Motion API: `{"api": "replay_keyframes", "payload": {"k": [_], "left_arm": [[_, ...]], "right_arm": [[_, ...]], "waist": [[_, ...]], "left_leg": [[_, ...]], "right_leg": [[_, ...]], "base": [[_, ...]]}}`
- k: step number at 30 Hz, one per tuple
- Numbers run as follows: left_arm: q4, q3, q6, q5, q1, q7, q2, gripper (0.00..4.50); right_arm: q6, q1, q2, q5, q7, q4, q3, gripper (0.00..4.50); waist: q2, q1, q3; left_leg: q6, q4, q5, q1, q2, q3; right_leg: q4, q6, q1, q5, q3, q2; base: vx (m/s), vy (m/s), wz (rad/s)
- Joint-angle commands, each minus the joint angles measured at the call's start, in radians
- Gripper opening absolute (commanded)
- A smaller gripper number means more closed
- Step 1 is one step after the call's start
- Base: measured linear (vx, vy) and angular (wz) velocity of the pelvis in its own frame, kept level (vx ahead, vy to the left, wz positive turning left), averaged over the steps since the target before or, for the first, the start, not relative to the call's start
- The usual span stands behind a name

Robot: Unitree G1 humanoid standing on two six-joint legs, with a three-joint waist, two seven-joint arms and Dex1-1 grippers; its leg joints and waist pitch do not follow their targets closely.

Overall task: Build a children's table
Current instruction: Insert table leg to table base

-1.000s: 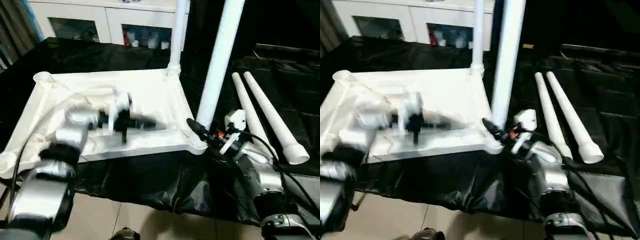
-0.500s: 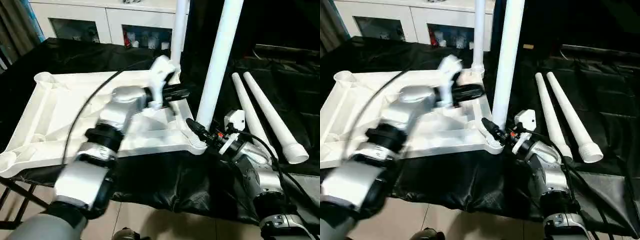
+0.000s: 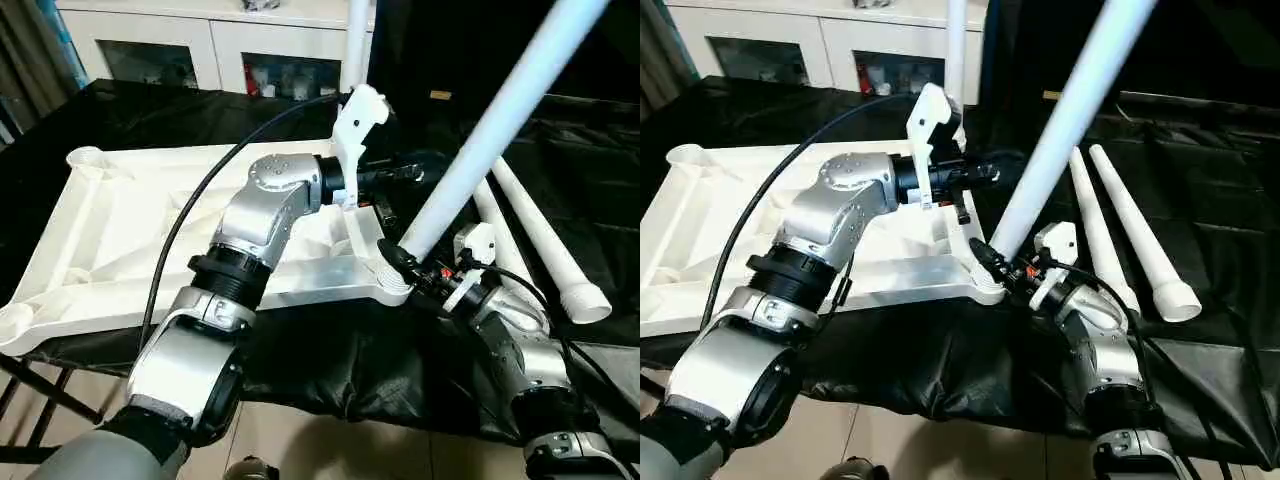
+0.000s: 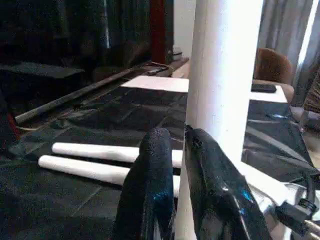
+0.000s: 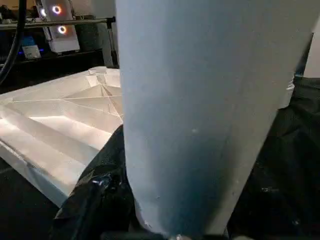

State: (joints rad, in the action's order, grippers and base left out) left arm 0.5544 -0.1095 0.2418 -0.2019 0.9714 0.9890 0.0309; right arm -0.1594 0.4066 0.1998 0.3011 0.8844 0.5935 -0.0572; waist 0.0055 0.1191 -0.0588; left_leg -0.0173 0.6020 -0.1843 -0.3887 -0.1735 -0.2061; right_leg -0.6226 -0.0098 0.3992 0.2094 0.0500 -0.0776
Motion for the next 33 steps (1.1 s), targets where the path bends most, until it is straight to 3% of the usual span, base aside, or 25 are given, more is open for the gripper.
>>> {"api": "replay_keyframes", "payload": {"k": [1,4,7,10,14,15,16,17,18,21,28,33], "left_arm": [[-0.032,-0.026,0.019,-0.003,-0.01,0.006,-0.004,0.67],[0.034,0.005,-0.042,0.05,-0.026,-0.051,0.063,0.67],[0.056,0.001,-0.066,0.076,-0.033,-0.058,0.094,0.67],[0.119,-0.042,-0.152,0.16,-0.073,-0.034,0.213,0.67],[0.147,-0.061,-0.194,0.191,-0.088,-0.026,0.26,0.67],[0.179,-0.069,-0.209,0.194,-0.101,0.007,0.29,1.01],[0.179,-0.069,-0.209,0.194,-0.101,0.007,0.29,1.01],[0.187,-0.077,-0.214,0.193,-0.113,0.039,0.302,1.04],[0.187,-0.077,-0.214,0.193,-0.113,0.039,0.302,1.15],[0.207,-0.119,-0.242,0.213,-0.163,0.111,0.317,1.42],[0.246,-0.17,-0.231,0.235,-0.241,0.147,0.296,1.48],[0.271,-0.176,-0.232,0.242,-0.251,0.156,0.302,1.48]], "right_arm": [[0.027,0.003,0.008,-0.04,0.001,0.028,0.028,1.89],[0.045,0.007,0.017,-0.064,-0.002,0.045,0.047,1.89],[0.05,0.01,0.021,-0.074,-0.002,0.053,0.055,1.89],[0.06,0.04,0.026,-0.097,-0.004,0.082,0.075,1.89],[0.069,0.058,0.03,-0.102,0.0,0.092,0.086,1.89],[0.079,0.079,0.033,-0.111,0.004,0.111,0.093,1.89],[0.079,0.079,0.033,-0.111,0.004,0.111,0.093,1.89],[0.082,0.088,0.034,-0.114,0.006,0.12,0.096,1.89],[0.082,0.088,0.034,-0.114,0.006,0.12,0.096,1.89],[0.085,0.104,0.036,-0.12,0.014,0.14,0.106,1.89],[0.088,0.076,0.037,-0.111,0.012,0.122,0.096,1.89],[0.085,0.062,0.04,-0.104,0.01,0.114,0.095,1.89]], "waist": [[-0.01,-0.001,0.069],[-0.014,-0.01,0.068],[-0.01,-0.019,0.068],[-0.012,-0.025,0.069],[-0.005,-0.028,0.067],[-0.002,-0.025,0.068],[-0.002,-0.025,0.068],[-0.016,-0.027,0.066],[-0.009,-0.024,0.066],[-0.011,-0.026,0.064],[0.001,-0.026,0.065],[0.001,-0.027,0.067]], "left_leg": [[0.098,-0.066,-0.119,0.02,-0.065,0.033],[0.1,-0.067,-0.13,0.019,-0.063,0.033],[0.084,-0.069,-0.145,0.022,-0.062,0.035],[0.078,-0.072,-0.14,0.023,-0.064,0.036],[0.052,-0.075,-0.168,0.028,-0.066,0.035],[0.039,-0.076,-0.174,0.032,-0.068,0.034],[0.036,-0.077,-0.174,0.031,-0.067,0.033],[0.032,-0.079,-0.178,0.027,-0.066,0.032],[0.028,-0.079,-0.185,0.028,-0.067,0.033],[0.019,-0.081,-0.2,0.027,-0.068,0.033],[0.008,-0.084,-0.231,0.03,-0.07,0.034],[0.004,-0.084,-0.232,0.031,-0.069,0.034]], "right_leg": [[0.066,-0.296,-0.054,-0.002,-0.042,-0.085],[0.07,-0.285,-0.054,0.036,-0.042,-0.083],[0.073,-0.263,-0.053,0.067,-0.043,-0.081],[0.07,-0.259,-0.05,0.062,-0.042,-0.081],[0.072,-0.257,-0.045,0.086,-0.043,-0.081],[0.07,-0.267,-0.042,0.078,-0.044,-0.082],[0.07,-0.27,-0.043,0.073,-0.043,-0.08],[0.07,-0.269,-0.047,0.08,-0.043,-0.08],[0.07,-0.268,-0.045,0.095,-0.045,-0.085],[0.072,-0.262,-0.045,0.116,-0.046,-0.086],[0.074,-0.268,-0.042,0.11,-0.048,-0.085],[0.073,-0.272,-0.044,0.081,-0.047,-0.084]], "base": [[0.0,0.0,0.0],[0.0,0.0,0.0],[0.0,0.0,0.0],[0.0,0.0,0.0],[0.0,0.0,0.0],[0.0,0.0,0.0],[0.0,0.0,0.0],[0.0,0.0,0.0],[0.0,0.0,0.0],[0.0,0.0,0.0],[0.0,0.0,0.0],[0.0,0.0,0.0]]}}
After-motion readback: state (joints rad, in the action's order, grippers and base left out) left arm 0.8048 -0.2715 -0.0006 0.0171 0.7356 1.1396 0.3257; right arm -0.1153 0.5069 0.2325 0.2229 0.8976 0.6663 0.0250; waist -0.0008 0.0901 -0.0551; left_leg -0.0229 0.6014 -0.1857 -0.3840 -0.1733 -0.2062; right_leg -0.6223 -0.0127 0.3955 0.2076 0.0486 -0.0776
